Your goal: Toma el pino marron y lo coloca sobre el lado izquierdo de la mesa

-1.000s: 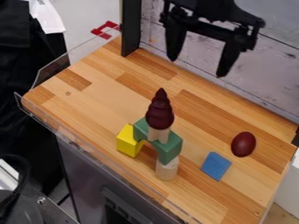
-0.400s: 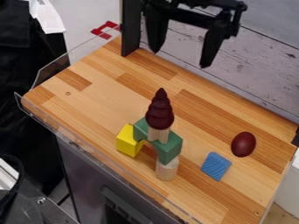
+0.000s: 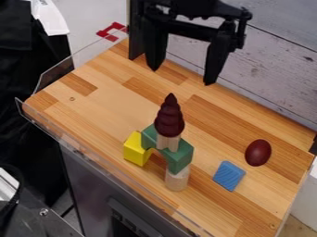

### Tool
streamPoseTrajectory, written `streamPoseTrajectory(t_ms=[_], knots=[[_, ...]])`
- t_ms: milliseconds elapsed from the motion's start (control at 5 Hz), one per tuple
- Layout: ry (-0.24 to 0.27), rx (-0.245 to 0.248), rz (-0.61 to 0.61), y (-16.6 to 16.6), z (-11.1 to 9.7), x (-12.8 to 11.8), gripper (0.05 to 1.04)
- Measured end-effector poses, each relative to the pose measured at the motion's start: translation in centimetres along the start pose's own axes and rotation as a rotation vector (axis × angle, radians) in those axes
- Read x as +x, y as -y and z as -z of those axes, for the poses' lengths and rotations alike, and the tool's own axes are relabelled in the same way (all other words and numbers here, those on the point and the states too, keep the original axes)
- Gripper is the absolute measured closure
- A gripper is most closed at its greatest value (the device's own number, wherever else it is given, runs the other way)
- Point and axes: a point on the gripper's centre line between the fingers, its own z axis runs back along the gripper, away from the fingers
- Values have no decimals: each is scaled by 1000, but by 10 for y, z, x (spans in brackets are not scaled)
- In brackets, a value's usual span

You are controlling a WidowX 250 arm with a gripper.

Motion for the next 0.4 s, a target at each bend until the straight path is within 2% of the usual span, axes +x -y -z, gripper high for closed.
streamPoseTrajectory(t_ms=[400], knots=[[-67,-8,-15,-7,24,1,83]])
